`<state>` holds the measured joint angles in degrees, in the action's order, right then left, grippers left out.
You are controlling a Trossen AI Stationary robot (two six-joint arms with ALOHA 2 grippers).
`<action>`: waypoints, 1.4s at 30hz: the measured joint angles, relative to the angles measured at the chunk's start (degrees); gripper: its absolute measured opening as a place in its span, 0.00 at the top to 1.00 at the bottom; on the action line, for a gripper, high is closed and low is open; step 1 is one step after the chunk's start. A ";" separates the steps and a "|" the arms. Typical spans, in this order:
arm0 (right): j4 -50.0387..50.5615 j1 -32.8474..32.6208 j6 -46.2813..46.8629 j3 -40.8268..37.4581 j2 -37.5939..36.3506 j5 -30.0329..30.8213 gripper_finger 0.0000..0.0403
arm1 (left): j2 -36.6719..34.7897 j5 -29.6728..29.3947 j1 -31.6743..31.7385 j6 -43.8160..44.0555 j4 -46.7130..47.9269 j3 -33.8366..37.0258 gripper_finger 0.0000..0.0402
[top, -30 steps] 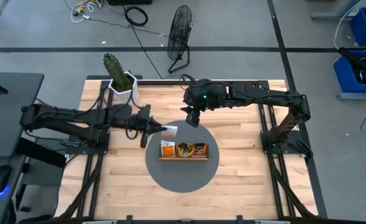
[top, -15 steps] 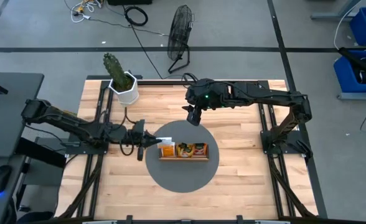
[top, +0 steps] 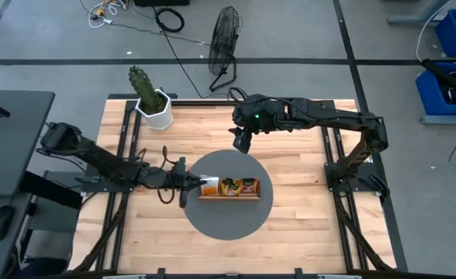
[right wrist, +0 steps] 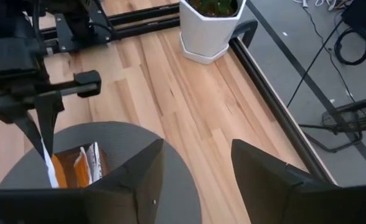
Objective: Pick & Place Tea
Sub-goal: Put the white orange tea bag into the left section of the wooden organizer, then return to Home Position
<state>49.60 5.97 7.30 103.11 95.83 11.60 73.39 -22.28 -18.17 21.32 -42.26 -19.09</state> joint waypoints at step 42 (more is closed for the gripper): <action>-2.74 0.10 3.83 -1.05 0.04 -2.41 0.52 | 2.30 0.88 1.41 6.59 -1.73 -0.31 0.56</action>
<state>46.86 6.07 11.14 102.06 95.88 9.18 75.69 -21.40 -16.77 27.92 -43.98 -19.41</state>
